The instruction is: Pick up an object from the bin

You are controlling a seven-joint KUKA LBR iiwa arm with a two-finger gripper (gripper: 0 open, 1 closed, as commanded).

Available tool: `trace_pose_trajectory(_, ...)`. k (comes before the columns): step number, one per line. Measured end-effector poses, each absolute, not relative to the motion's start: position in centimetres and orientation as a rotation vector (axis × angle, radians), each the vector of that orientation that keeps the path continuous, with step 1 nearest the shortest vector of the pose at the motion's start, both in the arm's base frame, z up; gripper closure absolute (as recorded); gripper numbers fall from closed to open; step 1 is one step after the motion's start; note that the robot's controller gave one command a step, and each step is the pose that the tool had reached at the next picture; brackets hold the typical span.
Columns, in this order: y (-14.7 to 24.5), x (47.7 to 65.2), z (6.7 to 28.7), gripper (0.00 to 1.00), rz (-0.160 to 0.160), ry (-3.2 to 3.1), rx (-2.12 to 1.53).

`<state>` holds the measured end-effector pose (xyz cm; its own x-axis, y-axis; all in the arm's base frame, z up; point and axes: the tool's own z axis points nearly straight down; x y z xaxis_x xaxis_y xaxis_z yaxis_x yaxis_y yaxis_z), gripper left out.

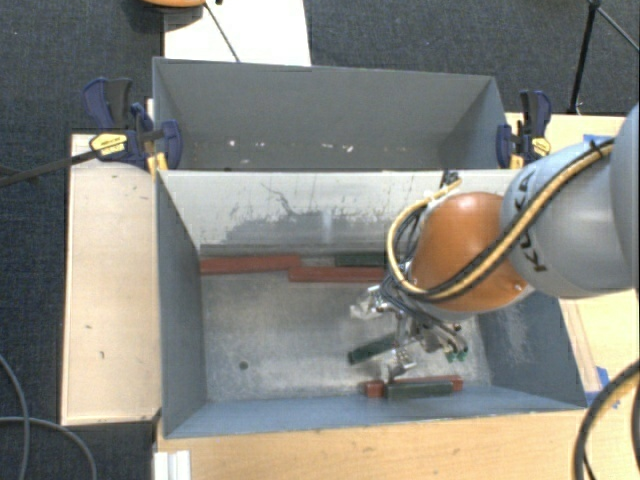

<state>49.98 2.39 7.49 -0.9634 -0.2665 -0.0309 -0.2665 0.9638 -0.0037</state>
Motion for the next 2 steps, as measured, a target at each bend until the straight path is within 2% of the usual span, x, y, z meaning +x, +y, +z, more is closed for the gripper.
trace_pose_trajectory(1, 2.32, 49.73, 7.53, 1.00, 0.000, 3.092, -0.418)
trace_pose_trajectory(2, 2.32, 49.73, 7.53, 1.00, 0.000, 3.093, -0.417)
